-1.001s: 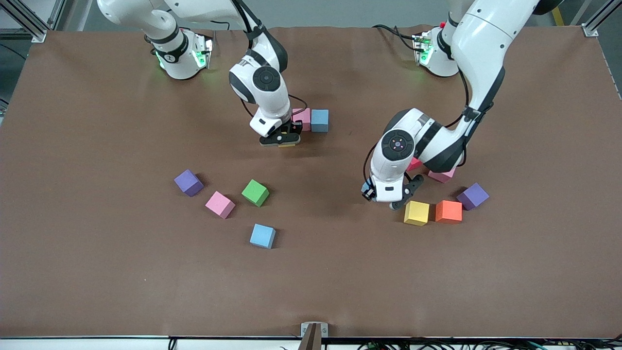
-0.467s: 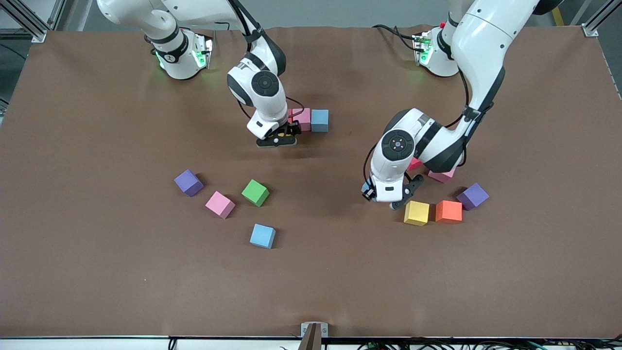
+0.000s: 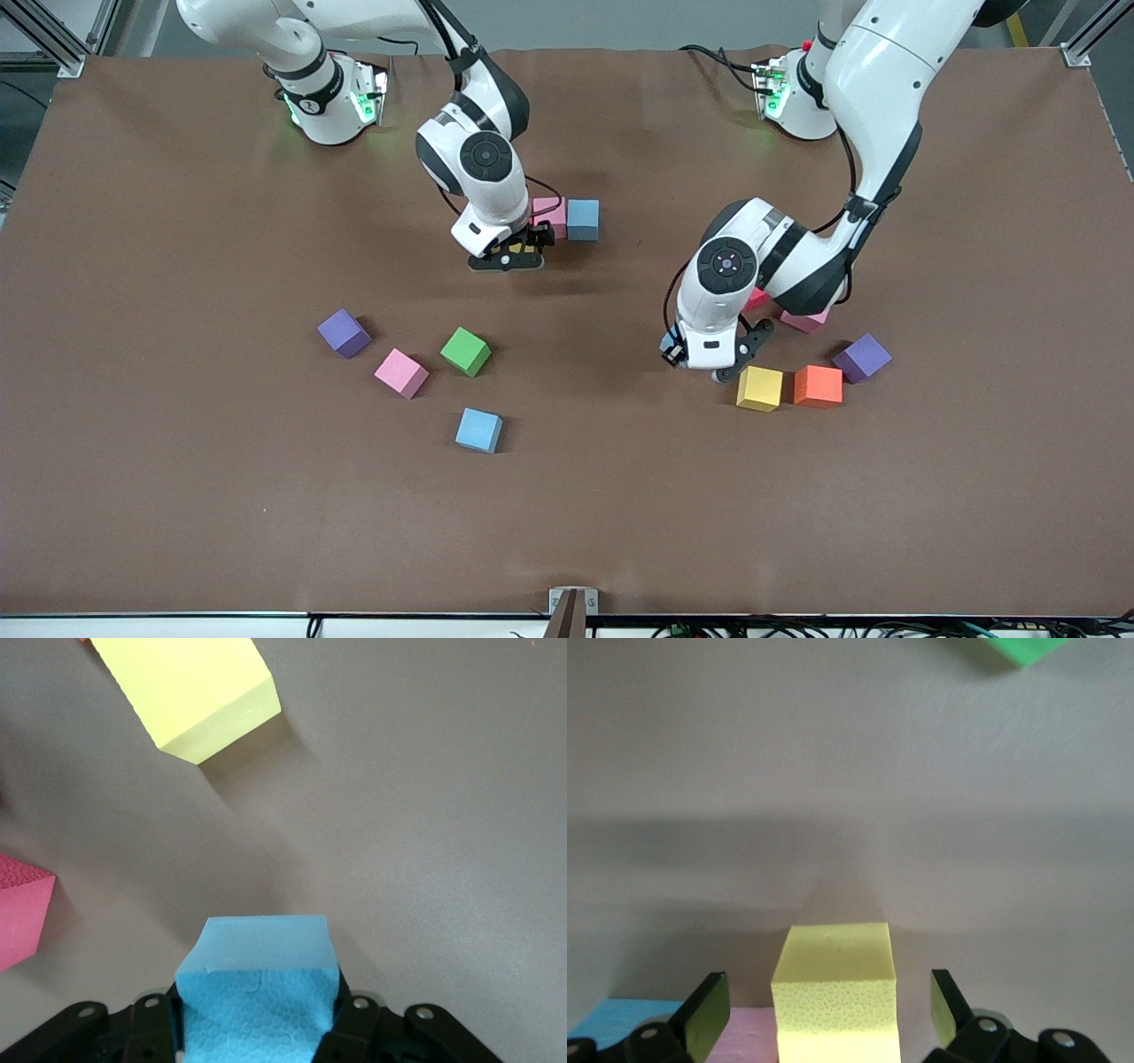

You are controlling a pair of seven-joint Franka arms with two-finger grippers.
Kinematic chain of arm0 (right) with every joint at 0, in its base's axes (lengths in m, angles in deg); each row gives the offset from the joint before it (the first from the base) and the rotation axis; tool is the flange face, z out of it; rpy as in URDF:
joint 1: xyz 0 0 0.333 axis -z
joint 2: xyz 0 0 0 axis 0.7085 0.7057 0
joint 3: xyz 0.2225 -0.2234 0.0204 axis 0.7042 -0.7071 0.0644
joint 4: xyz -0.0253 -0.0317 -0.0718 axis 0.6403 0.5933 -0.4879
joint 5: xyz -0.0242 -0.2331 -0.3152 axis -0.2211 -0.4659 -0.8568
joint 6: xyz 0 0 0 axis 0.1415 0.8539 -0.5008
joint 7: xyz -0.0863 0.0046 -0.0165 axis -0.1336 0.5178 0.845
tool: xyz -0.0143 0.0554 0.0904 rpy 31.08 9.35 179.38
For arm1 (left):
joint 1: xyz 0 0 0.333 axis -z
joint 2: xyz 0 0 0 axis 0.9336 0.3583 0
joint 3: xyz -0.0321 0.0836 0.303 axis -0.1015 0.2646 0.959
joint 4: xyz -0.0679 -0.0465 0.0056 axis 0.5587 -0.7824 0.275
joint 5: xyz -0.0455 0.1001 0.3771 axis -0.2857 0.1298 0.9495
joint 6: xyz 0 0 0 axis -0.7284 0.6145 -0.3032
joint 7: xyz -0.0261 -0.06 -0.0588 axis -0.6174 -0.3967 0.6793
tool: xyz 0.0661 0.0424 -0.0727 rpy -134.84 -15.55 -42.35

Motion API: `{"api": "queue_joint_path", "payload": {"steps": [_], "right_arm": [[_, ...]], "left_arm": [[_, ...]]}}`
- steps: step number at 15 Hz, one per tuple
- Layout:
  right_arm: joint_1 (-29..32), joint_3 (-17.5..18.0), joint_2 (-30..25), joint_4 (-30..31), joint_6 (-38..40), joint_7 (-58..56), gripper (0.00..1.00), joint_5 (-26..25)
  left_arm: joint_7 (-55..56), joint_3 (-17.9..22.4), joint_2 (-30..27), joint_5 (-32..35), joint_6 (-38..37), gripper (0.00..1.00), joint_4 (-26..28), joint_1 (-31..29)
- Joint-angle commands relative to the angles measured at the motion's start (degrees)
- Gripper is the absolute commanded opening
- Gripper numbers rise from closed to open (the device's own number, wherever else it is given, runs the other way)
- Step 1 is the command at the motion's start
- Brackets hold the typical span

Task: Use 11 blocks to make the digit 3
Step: 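Open the right gripper to release the yellow cube below the red cube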

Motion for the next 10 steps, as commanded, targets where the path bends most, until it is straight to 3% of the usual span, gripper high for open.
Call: {"api": "queue_joint_path", "payload": {"steps": [1, 10], "right_arm": [[2.27, 0.19, -3.76, 0.82, 1.32, -0.28, 1.0, 1.05], [17.91, -0.08, -9.22, 0.56, 6.42, 2.45, 1.0, -0.27]], "left_arm": [[-0.31, -0.07, 0.04, -1.03, -0.97, 0.45, -0.79, 0.03], [-0.22, -0.07, -0.31, -1.03, -1.15, 0.45, -0.88, 0.03]]}}
